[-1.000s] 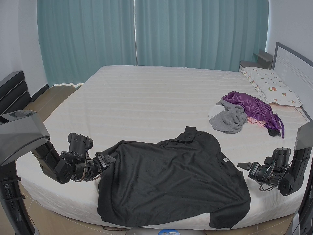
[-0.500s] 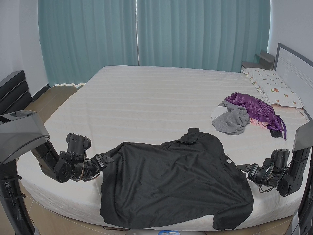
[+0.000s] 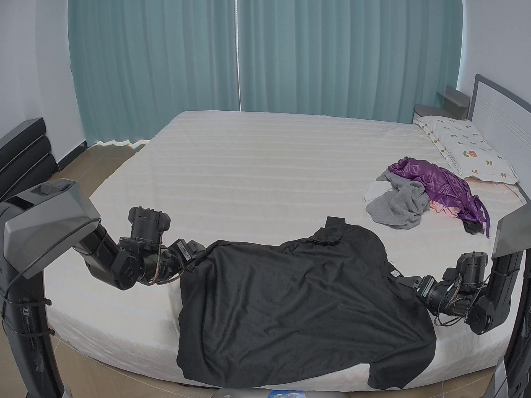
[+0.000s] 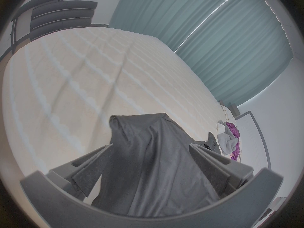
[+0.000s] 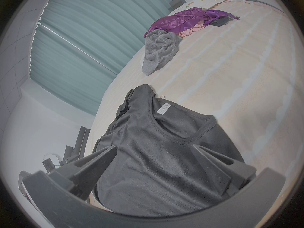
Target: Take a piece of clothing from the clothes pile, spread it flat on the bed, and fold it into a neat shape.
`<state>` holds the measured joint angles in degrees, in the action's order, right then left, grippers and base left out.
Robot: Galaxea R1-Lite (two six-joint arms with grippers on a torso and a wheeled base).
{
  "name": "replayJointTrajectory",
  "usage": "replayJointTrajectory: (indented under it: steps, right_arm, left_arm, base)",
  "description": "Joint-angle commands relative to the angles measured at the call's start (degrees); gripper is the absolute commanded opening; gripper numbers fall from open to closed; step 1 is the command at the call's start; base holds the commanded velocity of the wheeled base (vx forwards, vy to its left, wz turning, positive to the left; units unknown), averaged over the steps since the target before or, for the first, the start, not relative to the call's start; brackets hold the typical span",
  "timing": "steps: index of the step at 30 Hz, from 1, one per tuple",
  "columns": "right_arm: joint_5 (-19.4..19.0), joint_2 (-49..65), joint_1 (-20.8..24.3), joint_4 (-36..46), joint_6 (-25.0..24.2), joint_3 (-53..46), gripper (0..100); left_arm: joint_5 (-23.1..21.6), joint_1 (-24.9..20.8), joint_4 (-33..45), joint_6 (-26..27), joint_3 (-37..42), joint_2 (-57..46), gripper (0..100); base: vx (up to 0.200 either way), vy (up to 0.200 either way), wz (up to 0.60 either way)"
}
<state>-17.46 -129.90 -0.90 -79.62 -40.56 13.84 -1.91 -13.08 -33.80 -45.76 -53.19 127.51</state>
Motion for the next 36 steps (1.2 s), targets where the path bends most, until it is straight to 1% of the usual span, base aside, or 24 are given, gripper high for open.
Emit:
replayJointTrajectory:
  steps: [1,6,9,14,16,21,25,29,30,36]
  right_arm:
    - [0.0,-0.9,0.5,-0.2,-0.3,0.2,100]
    - [0.0,-1.2,0.5,-0.7,-0.2,0.2,100]
    - [0.0,-1.3,0.4,-0.8,-0.2,0.3,100]
    - [0.1,-2.1,0.4,-1.1,-0.2,0.7,100]
    - [0.1,-2.5,0.4,-1.1,-0.2,0.7,100]
    - [0.1,-2.5,0.4,-1.1,-0.2,0.7,100]
    - [0.1,-2.5,0.5,-1.1,-0.2,0.7,100]
    - [0.1,-2.5,0.5,-1.0,-0.2,0.8,100]
    - [0.1,-2.5,0.5,-1.0,-0.2,0.9,100]
    - [0.1,-2.7,0.5,-1.1,-0.2,1.7,100]
  left_arm:
    - [0.7,-2.4,3.1,0.1,-8.2,7.0,100]
    - [3.8,-2.7,6.7,0.6,-15.8,12.1,100]
    - [4.1,-2.7,9.9,0.6,-18.2,12.9,100]
    - [4.4,-2.7,10.8,0.6,-19.0,12.8,100]
    - [5.9,-2.7,11.5,0.7,-18.8,12.6,100]
    - [6.7,-2.6,12.1,0.8,-19.5,13.0,100]
    - [7.0,-1.7,13.6,1.2,-23.5,15.0,100]
    - [8.9,-1.1,16.1,1.3,-26.0,16.1,100]
    - [8.9,-0.7,16.2,1.4,-26.6,16.4,0]
    - [9.1,0.0,16.3,1.6,-28.6,16.1,0]
  base:
    - [0.0,0.0,0.0]
    - [0.0,0.0,0.0]
    - [0.0,0.0,0.0]
    - [0.0,0.0,0.0]
    - [0.0,0.0,0.0]
    - [0.0,0.0,0.0]
    - [0.0,0.0,0.0]
    - [0.0,0.0,0.0]
    - [0.0,0.0,0.0]
    - [0.0,0.0,0.0]
